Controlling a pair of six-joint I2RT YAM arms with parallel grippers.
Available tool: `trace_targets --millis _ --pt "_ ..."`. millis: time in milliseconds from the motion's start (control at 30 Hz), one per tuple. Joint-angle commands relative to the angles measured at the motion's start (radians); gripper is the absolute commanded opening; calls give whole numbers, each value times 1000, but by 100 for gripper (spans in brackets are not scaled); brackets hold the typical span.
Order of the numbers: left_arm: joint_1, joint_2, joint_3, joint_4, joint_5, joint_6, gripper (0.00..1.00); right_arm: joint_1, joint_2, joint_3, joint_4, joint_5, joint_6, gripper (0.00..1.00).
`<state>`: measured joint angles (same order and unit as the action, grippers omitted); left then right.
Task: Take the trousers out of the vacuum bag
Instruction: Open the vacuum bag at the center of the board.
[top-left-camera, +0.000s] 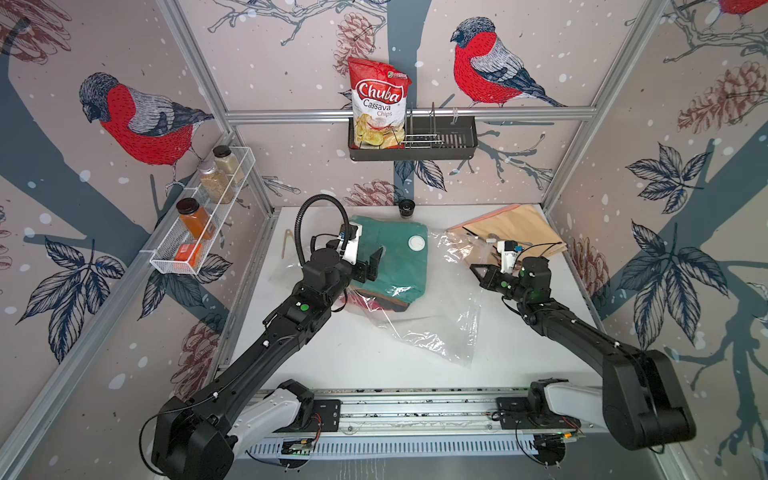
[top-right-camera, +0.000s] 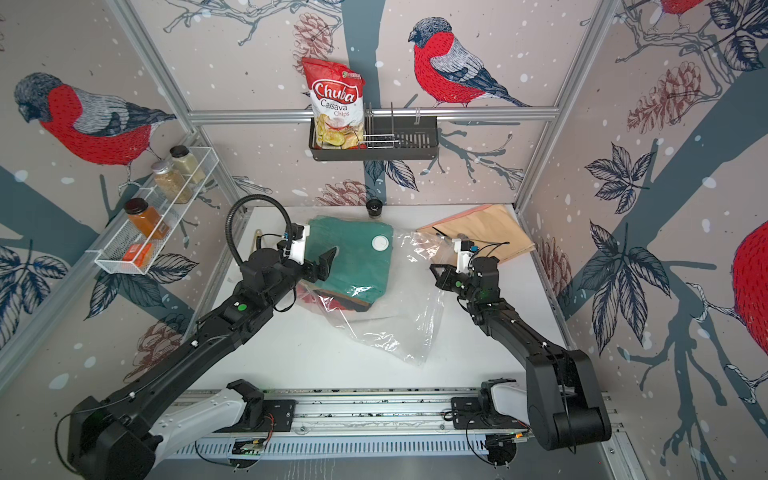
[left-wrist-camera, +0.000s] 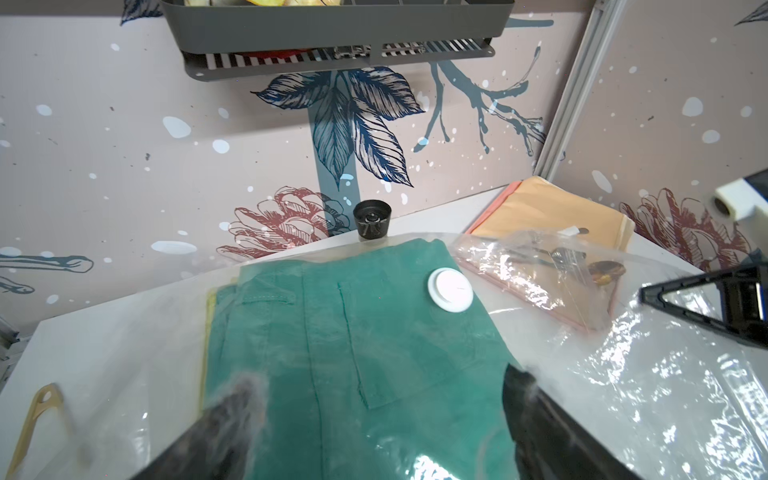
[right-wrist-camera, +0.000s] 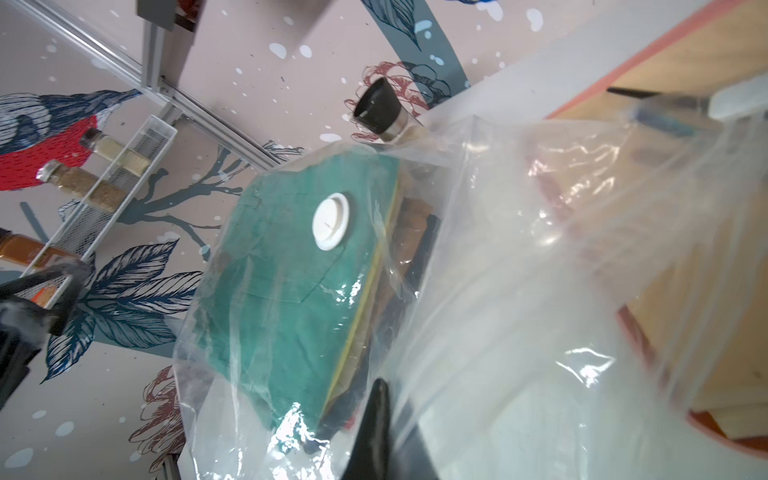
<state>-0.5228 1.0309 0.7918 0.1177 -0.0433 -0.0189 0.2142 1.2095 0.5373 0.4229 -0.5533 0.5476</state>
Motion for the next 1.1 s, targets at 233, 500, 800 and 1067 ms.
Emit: trace_targets --millis 233,500,800,1067 --pt "-144 -26 36 -58 3 -9 94 164 -20 176 -96 50 -34 0" --pt "-218 -86 30 -86 -3 -76 94 276 35 301 -69 107 3 0" --pt "-221 -146 20 -135 7 -107 94 388 181 535 -95 131 -5 0" --pt "-229 -210 -57 -11 63 -232 95 465 286 633 -74 188 39 0"
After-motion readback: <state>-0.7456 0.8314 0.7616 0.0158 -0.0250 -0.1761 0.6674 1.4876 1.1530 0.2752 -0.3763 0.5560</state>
